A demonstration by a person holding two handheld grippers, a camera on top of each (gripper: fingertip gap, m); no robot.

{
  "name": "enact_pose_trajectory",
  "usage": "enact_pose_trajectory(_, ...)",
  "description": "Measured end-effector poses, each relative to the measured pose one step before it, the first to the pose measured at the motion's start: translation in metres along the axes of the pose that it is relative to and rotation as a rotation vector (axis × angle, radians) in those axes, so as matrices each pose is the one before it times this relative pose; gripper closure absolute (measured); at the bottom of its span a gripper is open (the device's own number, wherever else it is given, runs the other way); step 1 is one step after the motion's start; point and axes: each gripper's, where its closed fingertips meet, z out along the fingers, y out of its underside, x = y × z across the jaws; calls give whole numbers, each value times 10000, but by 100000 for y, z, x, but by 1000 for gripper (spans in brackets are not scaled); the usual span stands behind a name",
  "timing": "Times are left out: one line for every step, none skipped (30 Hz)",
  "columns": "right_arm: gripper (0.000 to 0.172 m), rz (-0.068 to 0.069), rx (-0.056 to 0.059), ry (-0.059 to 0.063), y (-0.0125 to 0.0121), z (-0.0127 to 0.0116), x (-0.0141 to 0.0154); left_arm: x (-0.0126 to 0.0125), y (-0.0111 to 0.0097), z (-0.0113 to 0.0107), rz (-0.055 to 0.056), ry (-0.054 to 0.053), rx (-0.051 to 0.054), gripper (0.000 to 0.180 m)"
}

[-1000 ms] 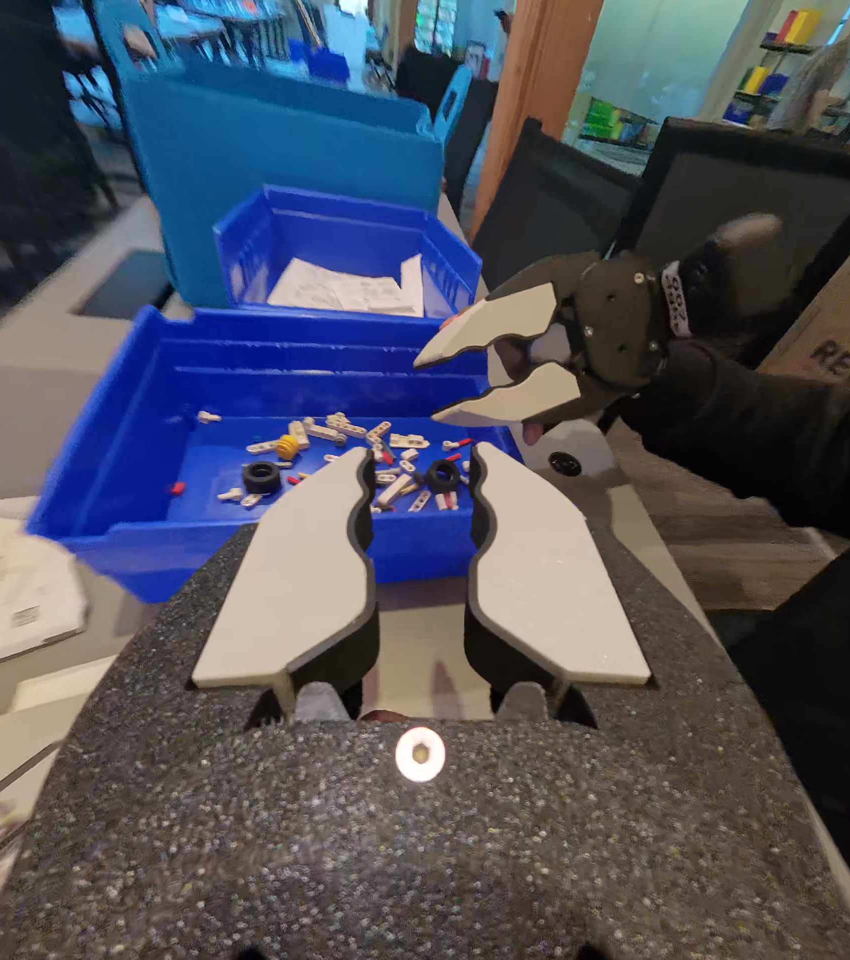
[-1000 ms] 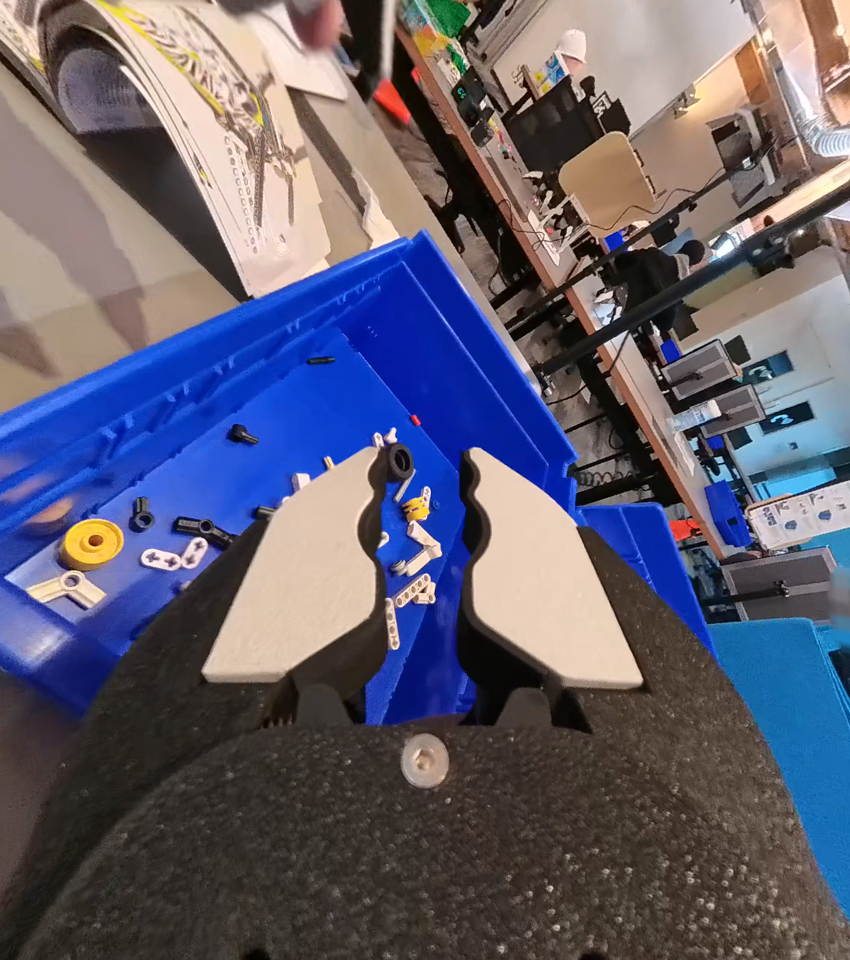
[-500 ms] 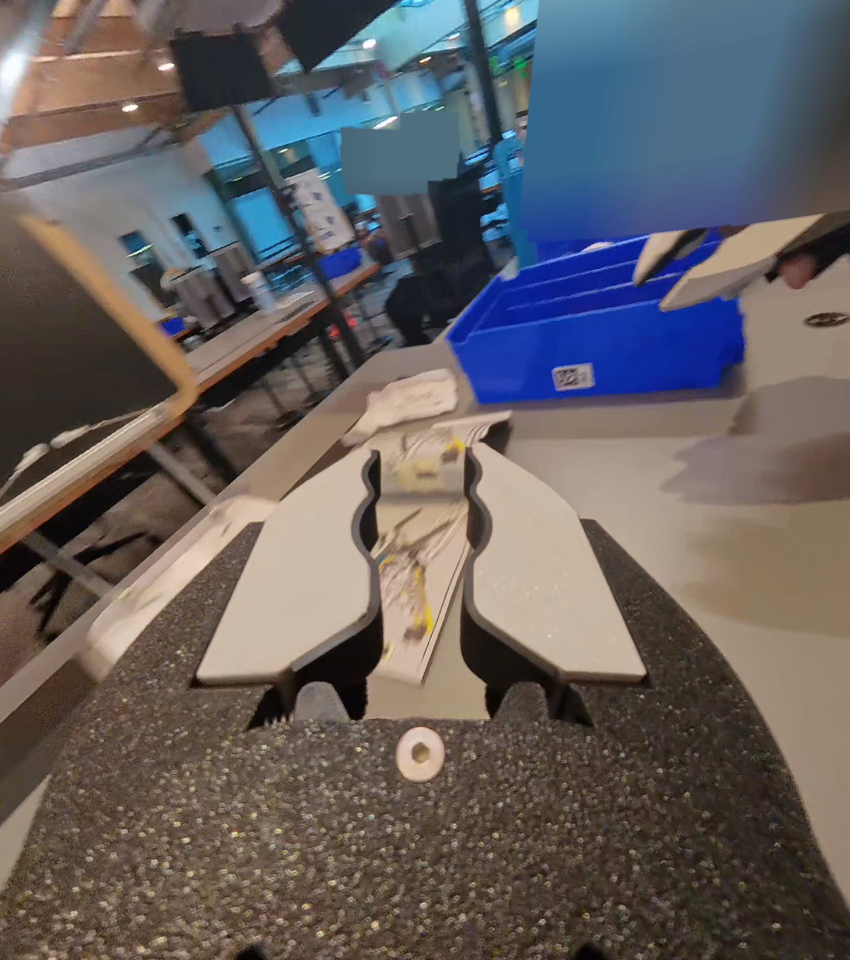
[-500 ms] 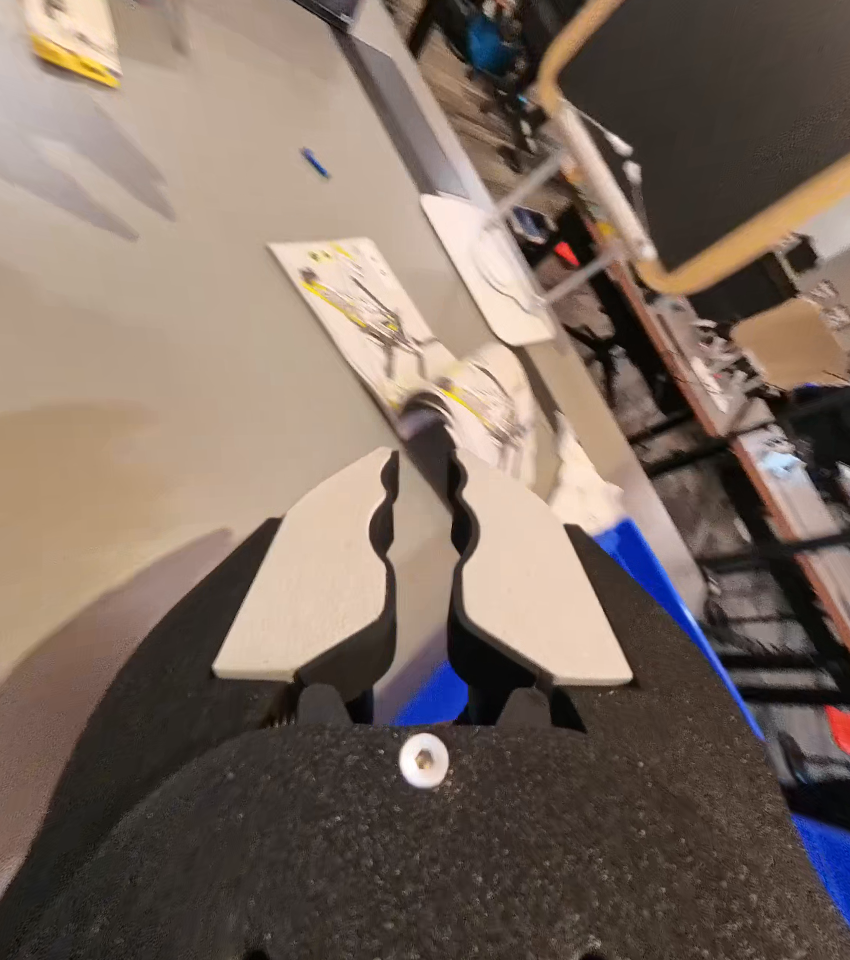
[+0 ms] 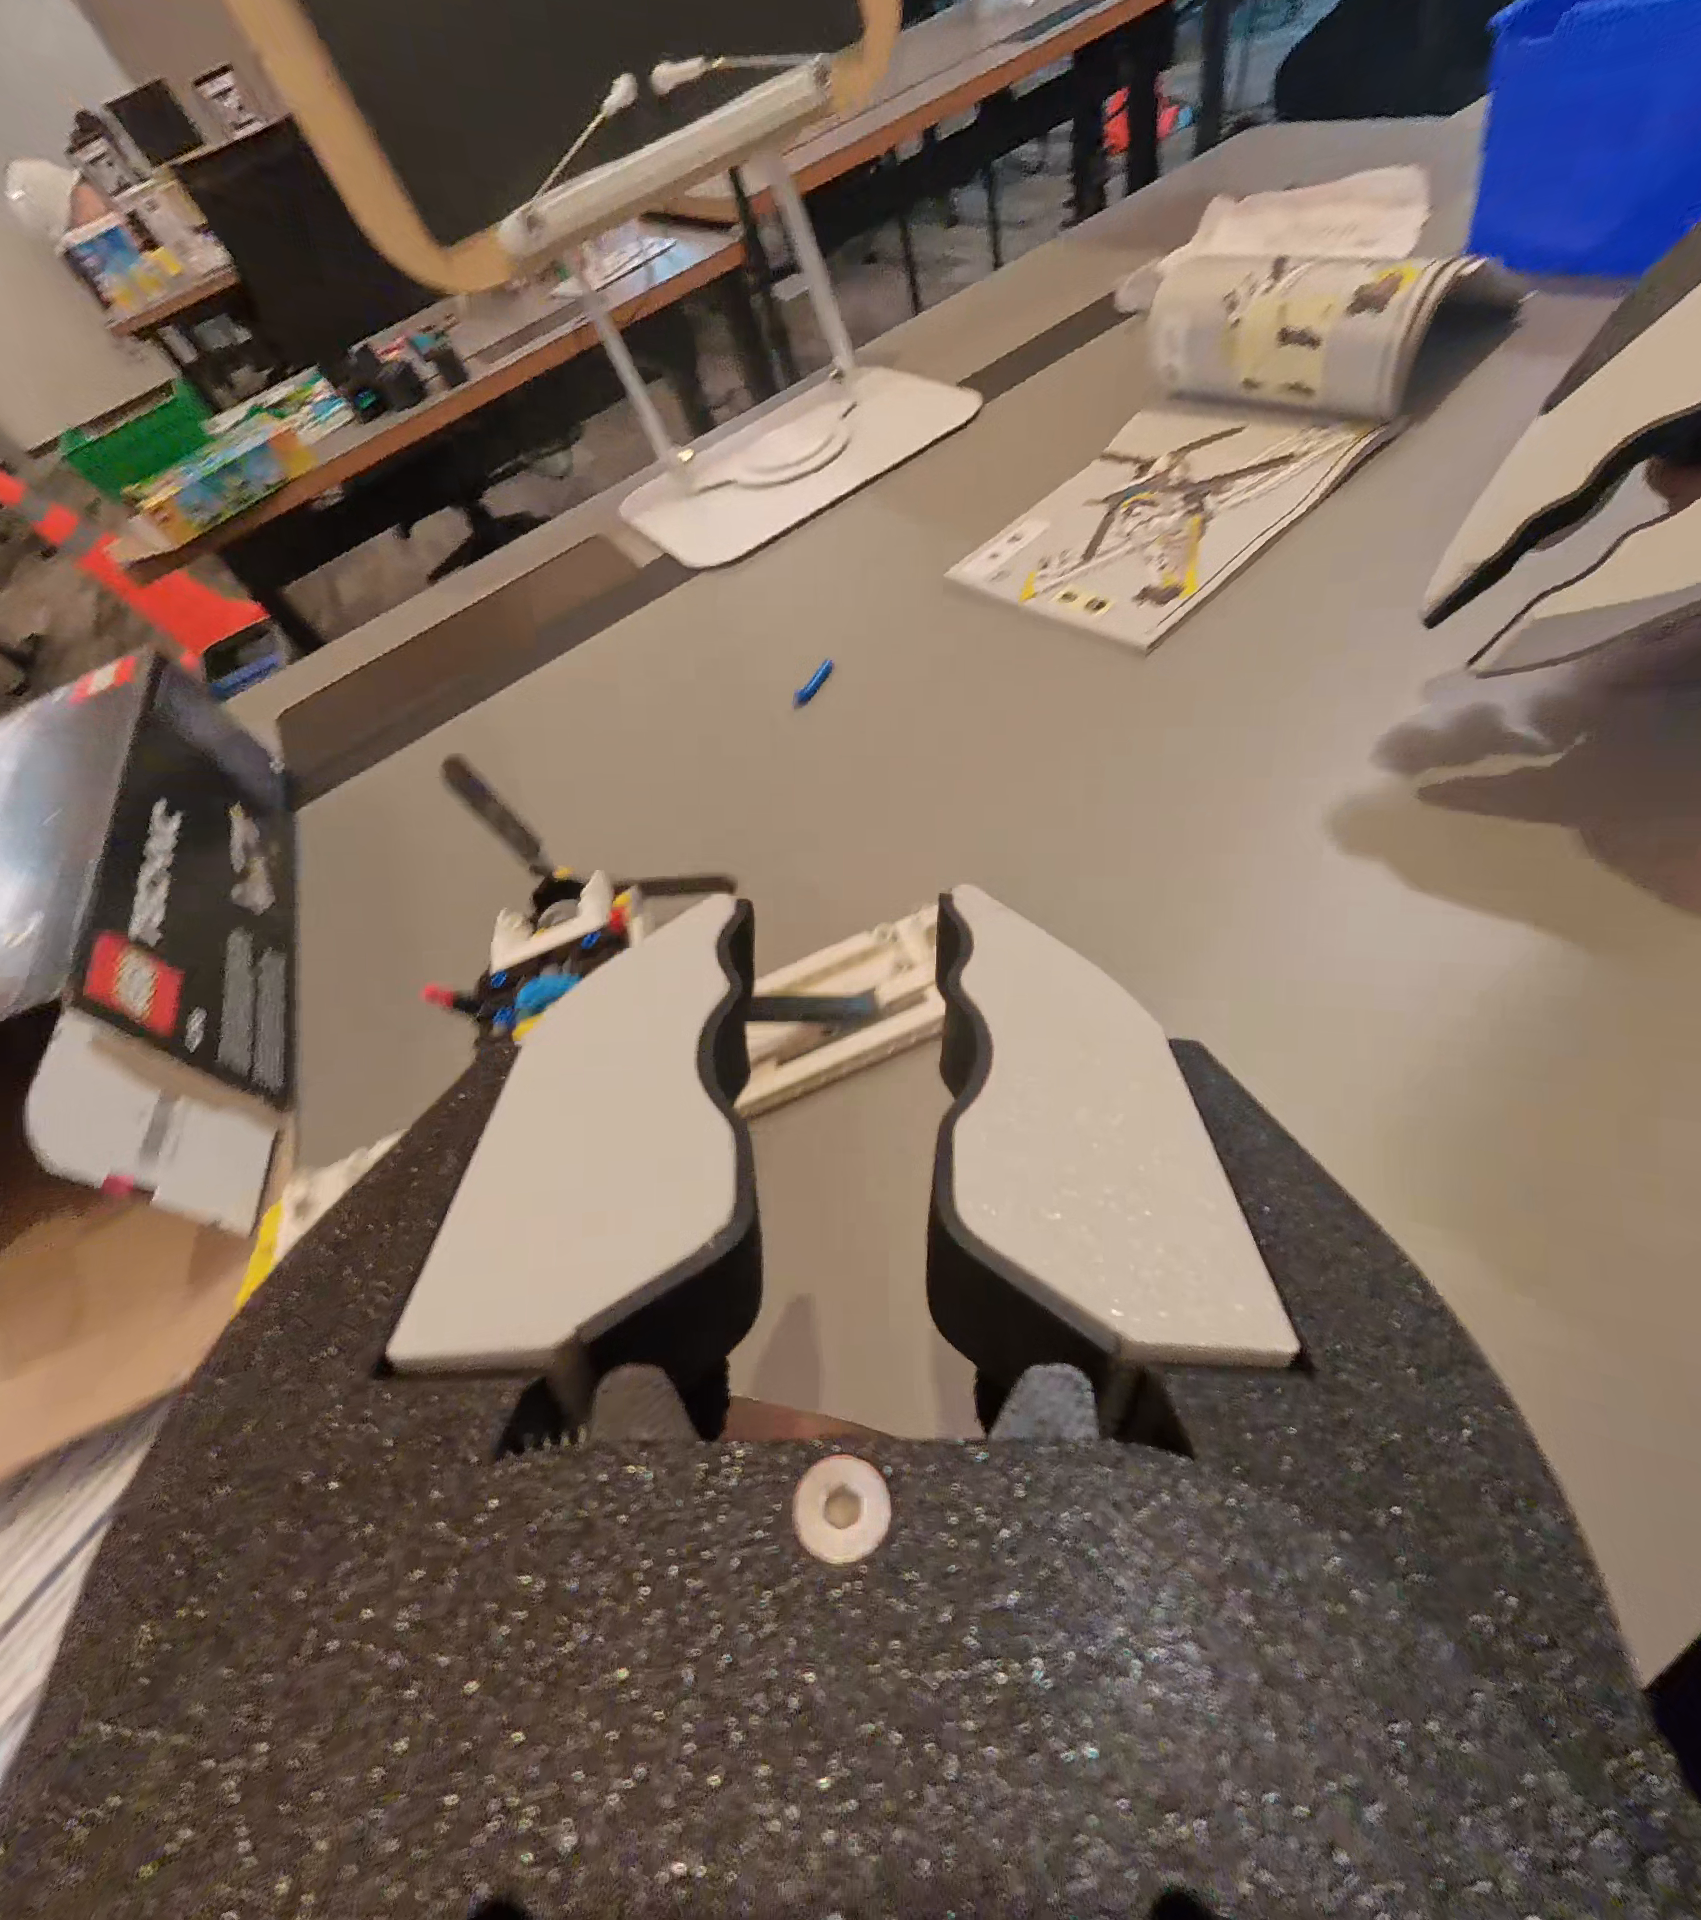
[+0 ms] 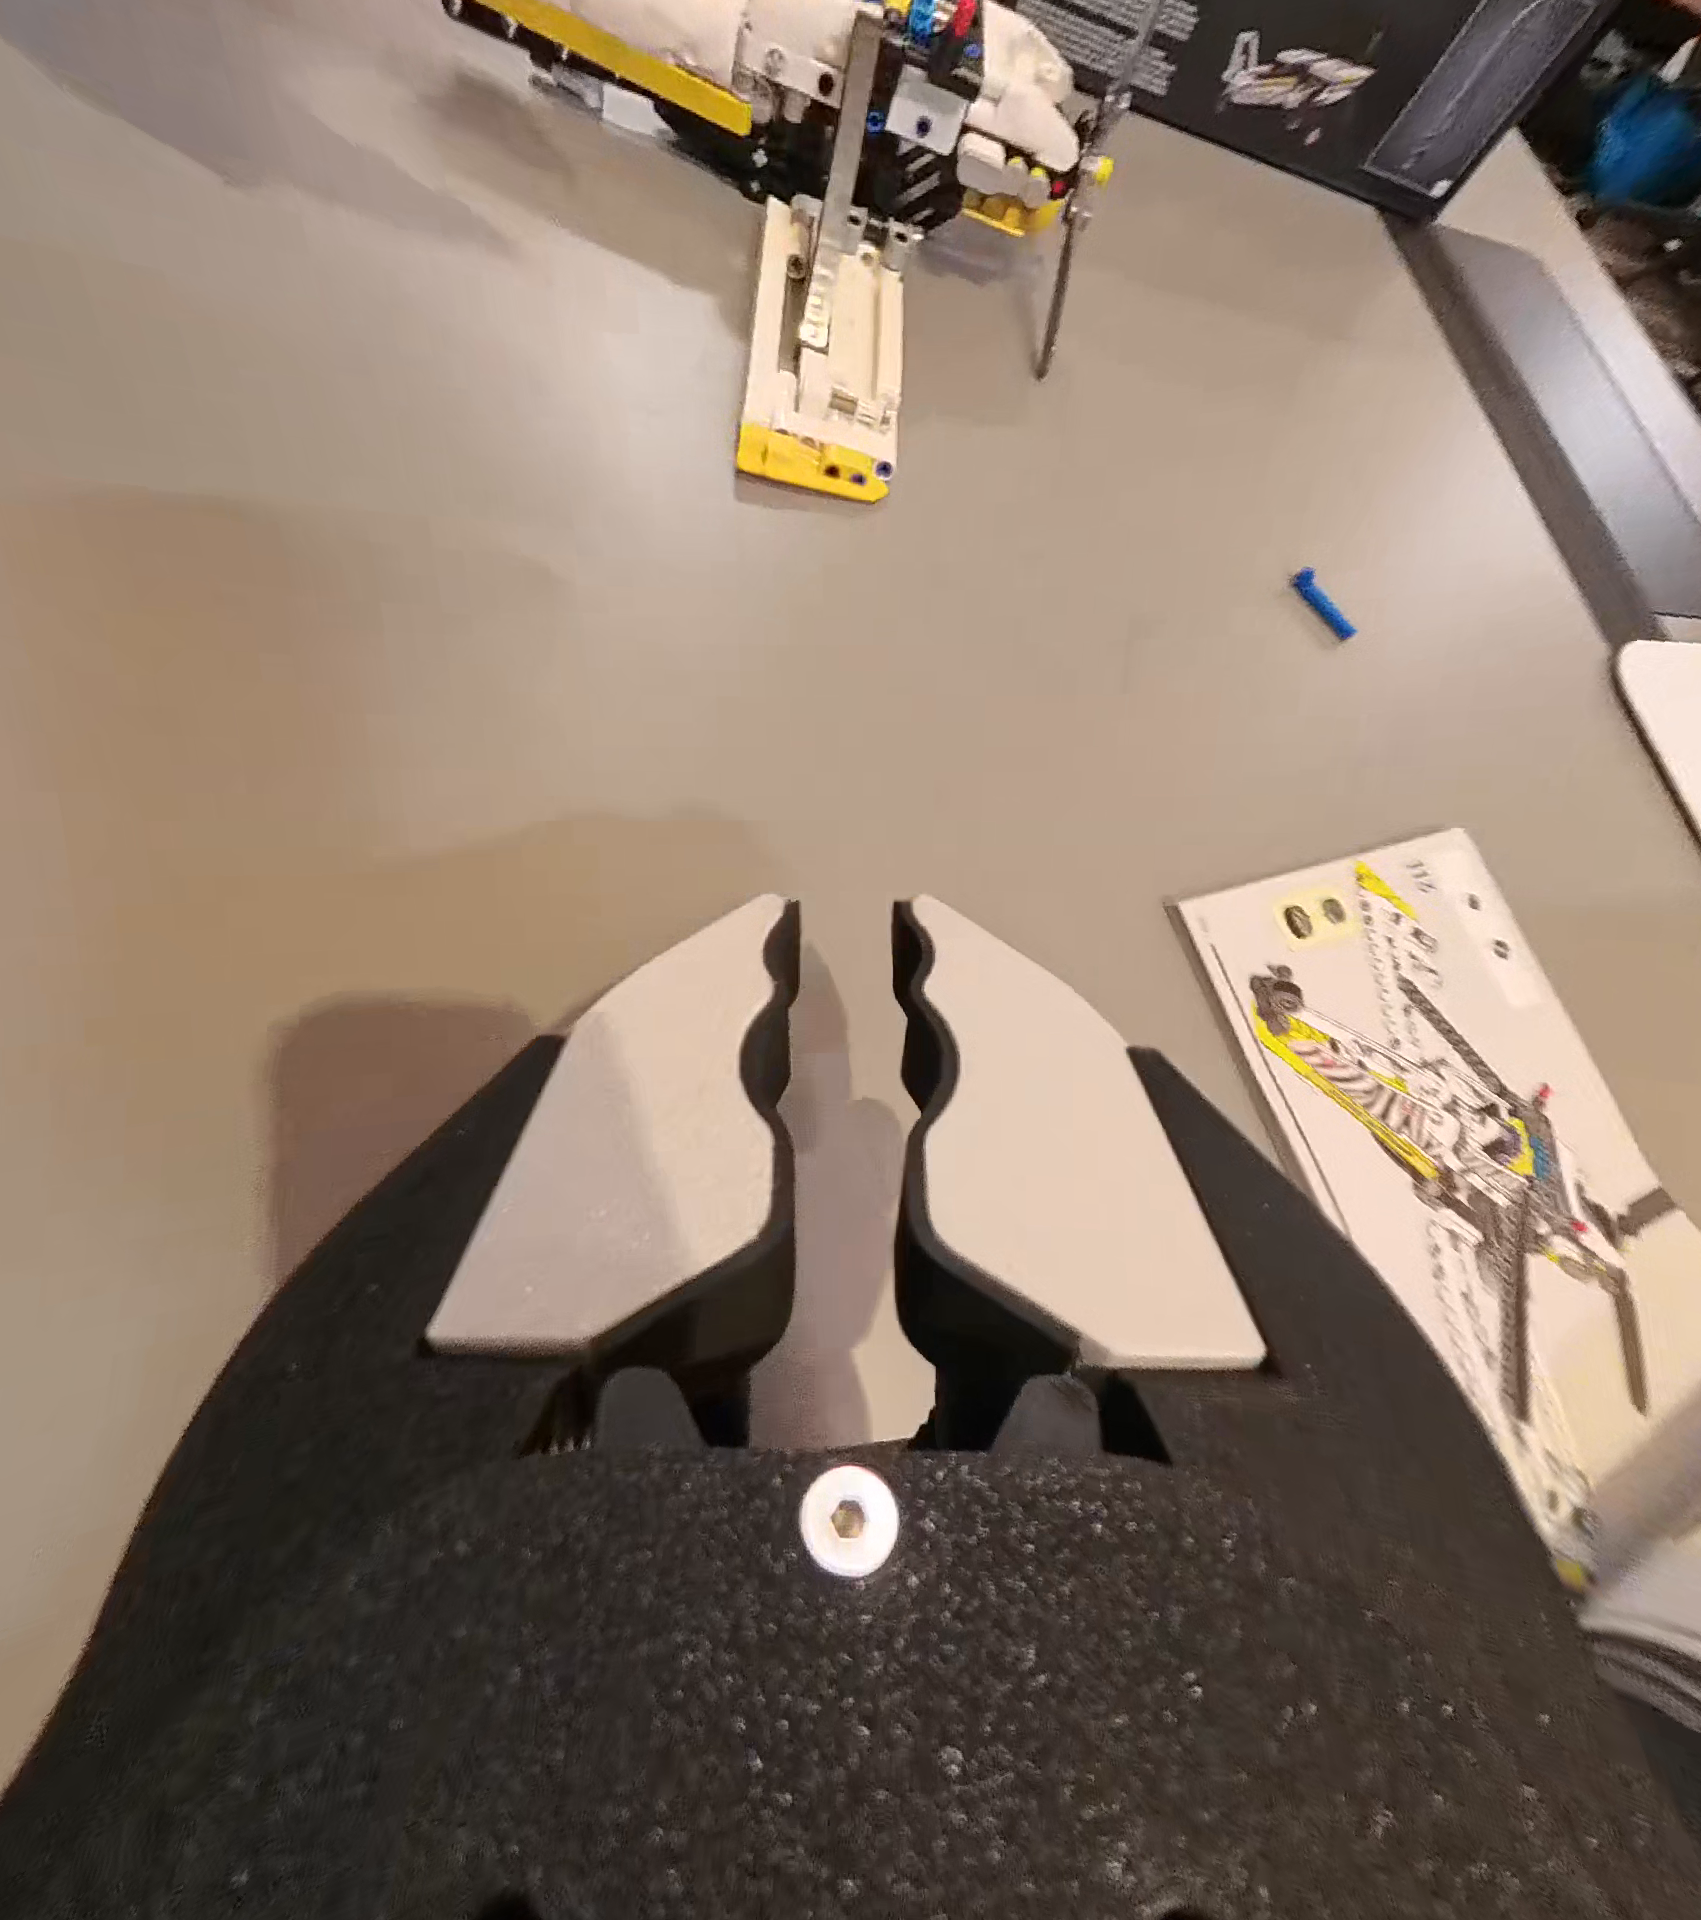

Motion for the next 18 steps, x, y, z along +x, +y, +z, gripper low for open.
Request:
enact_pose_trajectory(155,12,-65,-93,70,414,-111,-586,679,-400,-48,-301,-116,146)
enact_pose_trajectory(155,24,-79,-84,136,336,-72,-610,673,-327,-54,-284,-129,146)
enact_pose_trajectory(155,30,-68,-69,157,294,-19,-618,684,-267,-70,-261,-144,146)
enact_pose_trajectory(155,38,-45,-43,139,244,55,-608,679,-193,-96,-236,-163,146)
enact_pose_trajectory(155,50,-36,-21,158,229,120,-555,633,-159,-102,-190,-148,145)
enact_pose_trajectory(155,54,-36,-6,162,213,155,-441,522,-101,-113,-129,-90,145)
enact_pose_trajectory(155,45,-23,1,156,213,188,-303,440,-53,-149,-49,-55,145)
enact_pose_trajectory(155,36,-12,3,139,196,210,-254,388,-17,-168,-37,-63,145)
enact_pose_trajectory(155,34,-10,0,119,189,221,-199,335,15,-137,-39,-62,145)
enact_pose_trajectory(155,35,-12,-25,135,188,188,-131,300,25,-75,-30,-61,145)
enact_pose_trajectory(154,39,-15,-59,145,195,149,-146,254,20,-42,-57,-59,145)
enact_pose_trajectory(154,40,-20,-69,158,188,117,-93,231,28,-53,-34,-66,145)
enact_pose_trajectory(154,62,-36,-100,143,165,54,26,195,33,-85,30,-71,145)
enact_pose_trajectory(153,79,-9,-148,8,76,-12,40,143,50,-109,43,-32,145)
enact_pose_trajectory(153,21,74,-114,-113,26,-2,-61,122,45,-129,-17,-12,145)
enact_pose_trajectory(153,14,39,-78,-49,35,26,-59,148,62,-115,-10,-40,145)
enact_pose_trajectory(153,72,-30,-141,46,54,-48,-130,175,73,-83,-54,-64,145)
enact_pose_trajectory(153,67,-24,-131,45,22,-61,-236,207,82,-47,-129,-96,144)
